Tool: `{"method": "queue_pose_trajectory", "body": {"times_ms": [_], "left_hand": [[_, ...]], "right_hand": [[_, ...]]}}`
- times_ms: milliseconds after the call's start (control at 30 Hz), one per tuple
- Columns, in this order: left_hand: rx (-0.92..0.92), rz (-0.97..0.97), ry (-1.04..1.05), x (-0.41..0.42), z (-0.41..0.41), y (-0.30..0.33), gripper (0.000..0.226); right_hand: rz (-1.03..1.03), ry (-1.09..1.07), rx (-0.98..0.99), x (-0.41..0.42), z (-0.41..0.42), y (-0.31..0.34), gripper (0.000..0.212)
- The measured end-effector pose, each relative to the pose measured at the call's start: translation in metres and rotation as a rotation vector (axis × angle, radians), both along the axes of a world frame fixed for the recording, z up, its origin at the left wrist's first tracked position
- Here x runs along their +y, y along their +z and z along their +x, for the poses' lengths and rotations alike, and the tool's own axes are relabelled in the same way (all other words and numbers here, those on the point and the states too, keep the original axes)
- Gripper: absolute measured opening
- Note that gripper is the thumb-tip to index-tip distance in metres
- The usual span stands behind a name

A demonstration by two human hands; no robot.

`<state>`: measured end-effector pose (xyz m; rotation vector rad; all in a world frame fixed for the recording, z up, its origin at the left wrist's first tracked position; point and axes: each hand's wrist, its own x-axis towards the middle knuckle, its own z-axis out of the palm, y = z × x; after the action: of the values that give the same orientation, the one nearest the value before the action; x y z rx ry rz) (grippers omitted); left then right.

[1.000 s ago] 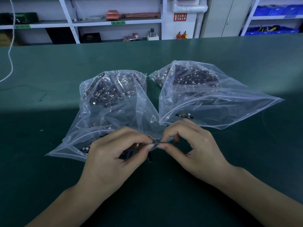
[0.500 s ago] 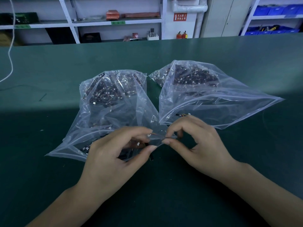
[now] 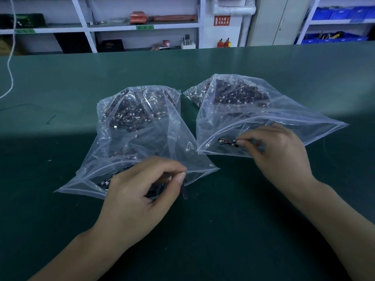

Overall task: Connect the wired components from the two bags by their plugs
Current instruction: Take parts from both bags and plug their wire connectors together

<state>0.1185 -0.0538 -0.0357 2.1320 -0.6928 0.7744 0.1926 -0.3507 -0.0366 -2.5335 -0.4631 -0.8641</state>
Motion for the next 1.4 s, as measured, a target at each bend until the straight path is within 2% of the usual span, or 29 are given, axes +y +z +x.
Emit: {"method": "queue_pose_trajectory", "body": {"times_ms": [100,200,433,600,767,900,1033,1200,1333,1400], "left_hand": [[0.000,0.001,-0.011,-0.001,0.000,-0.001,0.007],[0.022,-0.025,-0.015,-0.001,-0.001,-0.001,0.010],[0.081,-0.118,-0.062,-0.006,-0.003,0.000,0.019],[0.076,-0.128,-0.131,-0.008,-0.005,0.001,0.020],[0.074,-0.131,-0.145,-0.010,-0.006,0.003,0.023],[0.021,-0.091,-0.086,-0.008,-0.004,0.002,0.021],[-0.018,-0.073,0.003,-0.006,-0.001,0.002,0.031],[0.012,-0.037,0.022,-0.003,0.002,-0.002,0.008],[0.058,-0.084,0.024,-0.004,0.001,-0.001,0.017],[0.029,-0.035,0.000,-0.005,0.001,-0.002,0.009]], "right_hand": [[-0.011,-0.058,0.027,0.001,0.000,-0.001,0.011],[0.057,-0.004,0.020,0.010,-0.005,0.001,0.012],[0.203,0.386,0.023,0.041,-0.030,0.004,0.034],[0.167,0.484,0.057,0.059,-0.043,-0.001,0.029],[0.302,0.511,0.120,0.060,-0.042,-0.007,0.015],[0.371,0.483,0.142,0.060,-0.039,-0.008,0.009],[0.304,0.522,0.081,0.058,-0.039,-0.007,0.005],[0.270,0.533,-0.027,0.059,-0.040,-0.008,0.006],[0.247,0.527,-0.032,0.058,-0.037,-0.010,0.005],[0.241,0.524,-0.039,0.057,-0.037,-0.010,0.006]]}}
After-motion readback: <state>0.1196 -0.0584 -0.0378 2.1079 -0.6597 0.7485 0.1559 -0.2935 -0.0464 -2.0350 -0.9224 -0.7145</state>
